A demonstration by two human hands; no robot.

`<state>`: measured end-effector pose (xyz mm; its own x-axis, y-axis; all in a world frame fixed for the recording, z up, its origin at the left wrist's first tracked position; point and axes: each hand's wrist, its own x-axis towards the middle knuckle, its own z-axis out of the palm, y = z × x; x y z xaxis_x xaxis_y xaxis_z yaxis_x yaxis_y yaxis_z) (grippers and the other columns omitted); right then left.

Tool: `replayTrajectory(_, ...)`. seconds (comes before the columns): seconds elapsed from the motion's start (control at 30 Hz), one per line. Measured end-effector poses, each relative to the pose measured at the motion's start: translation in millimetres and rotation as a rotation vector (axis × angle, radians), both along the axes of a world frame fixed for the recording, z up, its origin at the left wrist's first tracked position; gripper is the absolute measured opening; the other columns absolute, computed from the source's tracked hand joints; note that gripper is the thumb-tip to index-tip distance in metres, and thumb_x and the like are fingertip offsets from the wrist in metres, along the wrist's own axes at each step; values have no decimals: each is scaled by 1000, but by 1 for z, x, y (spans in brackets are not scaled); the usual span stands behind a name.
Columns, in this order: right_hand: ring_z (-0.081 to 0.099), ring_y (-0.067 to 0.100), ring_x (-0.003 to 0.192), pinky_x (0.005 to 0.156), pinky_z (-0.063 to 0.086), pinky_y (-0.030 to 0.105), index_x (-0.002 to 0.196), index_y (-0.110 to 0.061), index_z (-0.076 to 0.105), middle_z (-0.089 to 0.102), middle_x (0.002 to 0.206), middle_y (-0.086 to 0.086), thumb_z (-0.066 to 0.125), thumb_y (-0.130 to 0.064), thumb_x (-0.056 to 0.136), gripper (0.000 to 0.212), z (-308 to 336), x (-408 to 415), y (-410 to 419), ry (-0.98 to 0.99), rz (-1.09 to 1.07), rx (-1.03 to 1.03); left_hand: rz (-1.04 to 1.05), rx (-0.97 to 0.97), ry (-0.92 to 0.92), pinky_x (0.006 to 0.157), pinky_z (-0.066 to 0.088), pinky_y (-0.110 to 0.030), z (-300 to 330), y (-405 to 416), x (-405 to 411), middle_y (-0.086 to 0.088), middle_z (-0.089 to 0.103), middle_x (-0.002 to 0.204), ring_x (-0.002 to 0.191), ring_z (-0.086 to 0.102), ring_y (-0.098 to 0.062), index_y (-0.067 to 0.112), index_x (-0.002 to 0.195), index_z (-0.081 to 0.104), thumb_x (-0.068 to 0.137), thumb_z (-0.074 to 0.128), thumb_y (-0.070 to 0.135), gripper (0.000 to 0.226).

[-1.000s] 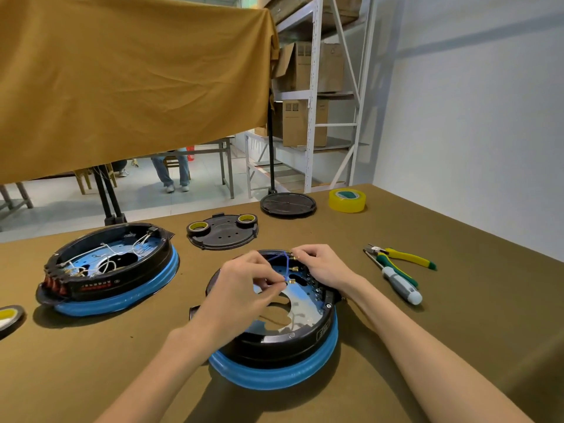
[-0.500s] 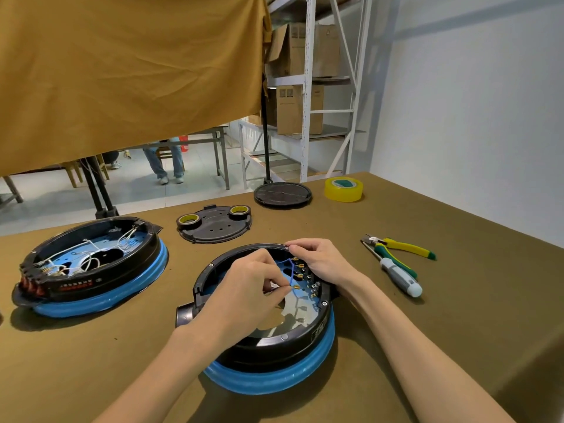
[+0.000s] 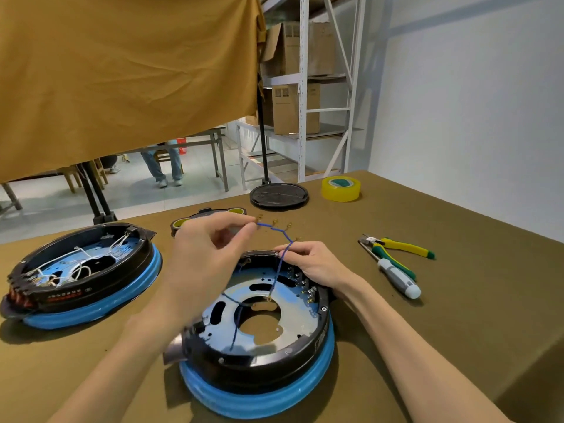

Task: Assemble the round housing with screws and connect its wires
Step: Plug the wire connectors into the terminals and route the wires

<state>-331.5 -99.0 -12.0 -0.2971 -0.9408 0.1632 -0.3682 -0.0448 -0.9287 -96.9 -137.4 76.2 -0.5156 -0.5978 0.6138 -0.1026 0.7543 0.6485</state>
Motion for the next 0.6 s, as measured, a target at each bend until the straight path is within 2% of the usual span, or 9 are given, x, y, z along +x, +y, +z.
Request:
replayTrajectory(0.1,61,-2,81,74,43,12,117,-16,77,77,110,4,64,-23,102,21,7,3,-4,56,109,60,-64,301,-317,69,60,-21,1,-17,-7,12,78,84,62,66,-5,31,91,80,100,65,24,19)
replayTrajectory(0.17,65,-6,85,76,44,7,119,-20,76,76,114,-1,63,-26,102,22,13,5,-8,103,165,103,-91,509,-441,77,64,-28,-8,-23,-10,7,79,86,63,66,-5,22,93,81,101,64,22,18)
replayTrajectory(0.23,66,-5,100,84,46,7,121,-23,76,75,117,-7,64,-31,102,24,18,8,-11,146,203,149,-93,650,-471,77,64,-29,-23,-26,-13,0,79,82,65,69,-8,15,91,82,99,67,18,17)
replayTrajectory(0.3,67,-1,101,87,48,13,116,-24,78,76,113,-9,66,-35,99,24,20,12,-11,149,179,161,-78,740,-457,68,62,-25,-36,-24,-14,-5,78,77,64,69,-9,9,89,82,97,69,13,16)
replayTrajectory(0.4,66,7,83,83,52,29,102,-15,81,79,99,2,62,-41,101,32,20,10,-2,199,31,147,-47,813,-453,60,60,-22,-46,-19,-17,-5,76,69,58,68,-10,2,89,80,97,68,9,16)
replayTrajectory(0.47,57,13,70,76,50,38,91,-3,74,71,81,11,55,-42,104,46,19,4,13,265,-42,183,-48,858,-456,60,60,-24,-49,-18,-20,-6,73,67,57,66,-12,-1,90,78,98,66,7,17)
replayTrajectory(0.53,44,10,58,65,38,35,75,-8,61,51,62,1,50,-43,106,48,15,2,29,296,-63,200,-65,910,-445,61,60,-26,-50,-17,-24,-11,71,73,58,64,-15,-4,92,77,101,63,7,20)
replayTrajectory(0.6,37,8,53,60,31,31,69,-16,52,41,58,-6,47,-43,107,46,12,8,39,339,-65,189,-65,895,-468,58,58,-26,-52,-15,-27,-11,73,78,58,65,-14,-4,93,76,102,61,10,22)
